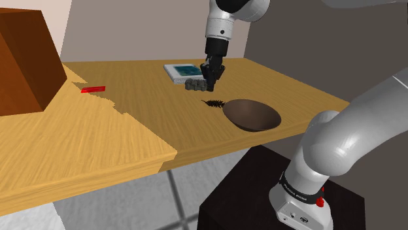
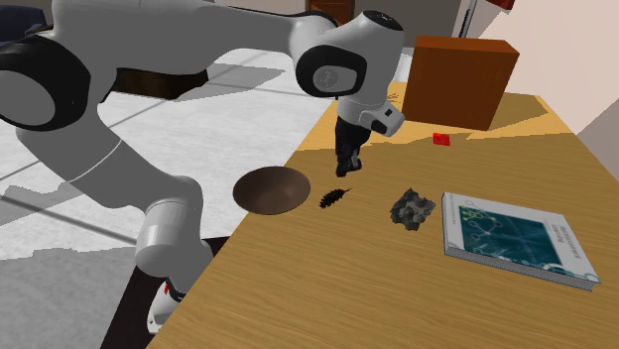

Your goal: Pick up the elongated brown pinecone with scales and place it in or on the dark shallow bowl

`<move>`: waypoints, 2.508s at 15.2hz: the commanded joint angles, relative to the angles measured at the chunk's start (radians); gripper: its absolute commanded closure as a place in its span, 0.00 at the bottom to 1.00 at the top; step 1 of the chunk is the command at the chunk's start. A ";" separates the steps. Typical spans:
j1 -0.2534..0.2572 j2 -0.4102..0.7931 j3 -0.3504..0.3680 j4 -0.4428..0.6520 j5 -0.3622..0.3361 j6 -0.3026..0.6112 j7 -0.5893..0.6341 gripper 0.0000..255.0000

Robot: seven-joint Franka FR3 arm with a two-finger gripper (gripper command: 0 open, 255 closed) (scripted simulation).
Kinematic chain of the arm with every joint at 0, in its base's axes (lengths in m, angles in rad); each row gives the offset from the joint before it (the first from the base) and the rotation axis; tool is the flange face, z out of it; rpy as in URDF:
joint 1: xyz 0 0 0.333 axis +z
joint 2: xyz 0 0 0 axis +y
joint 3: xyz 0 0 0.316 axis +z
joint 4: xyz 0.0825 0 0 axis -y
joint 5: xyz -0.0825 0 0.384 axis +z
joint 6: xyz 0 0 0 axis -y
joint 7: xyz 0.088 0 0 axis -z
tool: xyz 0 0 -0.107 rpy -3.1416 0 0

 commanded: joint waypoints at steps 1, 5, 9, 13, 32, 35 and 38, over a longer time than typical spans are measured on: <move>0.000 0.000 0.000 0.000 0.000 0.000 0.000 1.00; -0.043 0.156 0.084 0.097 -0.144 -0.175 0.240 0.00; -0.041 0.147 0.085 0.049 -0.145 -0.139 0.243 0.00; -0.040 0.133 0.087 -0.023 -0.142 -0.081 0.242 0.00; -0.040 0.131 0.086 -0.012 -0.142 -0.095 0.242 1.00; -0.040 0.124 0.085 0.023 -0.143 -0.136 0.243 1.00; -0.041 0.120 0.084 0.060 -0.143 -0.177 0.244 1.00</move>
